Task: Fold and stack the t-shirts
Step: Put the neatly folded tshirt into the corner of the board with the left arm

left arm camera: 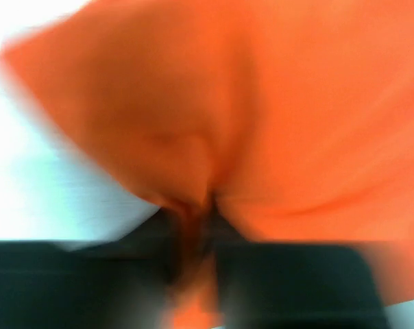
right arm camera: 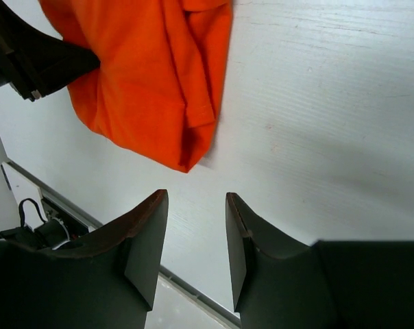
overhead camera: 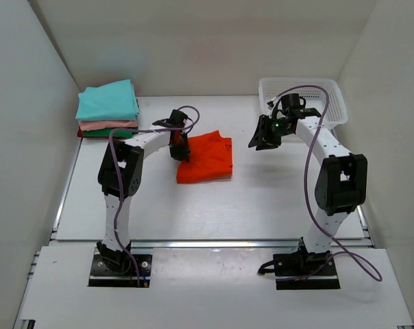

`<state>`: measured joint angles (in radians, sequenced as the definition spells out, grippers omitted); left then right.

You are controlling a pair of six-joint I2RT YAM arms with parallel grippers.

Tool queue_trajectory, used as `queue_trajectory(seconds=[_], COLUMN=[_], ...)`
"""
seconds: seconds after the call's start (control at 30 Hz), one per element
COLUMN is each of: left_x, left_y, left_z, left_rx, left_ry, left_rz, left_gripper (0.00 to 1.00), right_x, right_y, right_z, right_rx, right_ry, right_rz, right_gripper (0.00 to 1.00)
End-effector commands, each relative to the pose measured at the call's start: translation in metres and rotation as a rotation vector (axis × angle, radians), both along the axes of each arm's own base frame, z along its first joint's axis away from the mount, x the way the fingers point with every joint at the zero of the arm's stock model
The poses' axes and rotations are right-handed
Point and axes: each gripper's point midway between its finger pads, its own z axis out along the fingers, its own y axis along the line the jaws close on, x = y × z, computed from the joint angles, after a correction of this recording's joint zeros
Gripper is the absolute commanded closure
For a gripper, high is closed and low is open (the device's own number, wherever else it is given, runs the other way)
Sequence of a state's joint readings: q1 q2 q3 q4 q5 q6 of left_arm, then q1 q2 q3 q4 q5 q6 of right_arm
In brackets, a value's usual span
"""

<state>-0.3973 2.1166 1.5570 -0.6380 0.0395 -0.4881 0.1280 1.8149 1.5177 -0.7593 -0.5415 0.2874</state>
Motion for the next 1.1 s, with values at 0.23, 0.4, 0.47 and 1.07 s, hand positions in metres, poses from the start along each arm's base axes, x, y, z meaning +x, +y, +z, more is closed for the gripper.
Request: queue_trajectory(seconds=[0.23, 0.4, 0.47, 1.07], left_x=[-0.005, 0.080, 0.099, 0.195], left_y=[0.040, 0.078, 0.089, 0.168], left_z=[-0.002, 0.099, 0.117, 0.253], left_rx=[0.088, 0.171, 0.225, 0.317], left_ry=[0.116, -0.132, -0.185, -0.676], left_rz=[0.002, 0.037, 0.013, 0.190], left_gripper=[1.00, 1.00, 1.00, 1.00], right_x=[0.008, 0.005, 0.001, -0.027], right_y=[-0.020, -0.040, -0.046, -0.047], right_z=[0.033, 0.041, 0.040, 0.032], right_rx=[0.031, 0.042, 0.035, -0.005], right_ry=[-0.102, -0.108, -0.102, -0.041], right_rz=[-0.045, -0.102, -0.108, -0.106], right_gripper=[0.64, 0.65, 0.66, 0.68])
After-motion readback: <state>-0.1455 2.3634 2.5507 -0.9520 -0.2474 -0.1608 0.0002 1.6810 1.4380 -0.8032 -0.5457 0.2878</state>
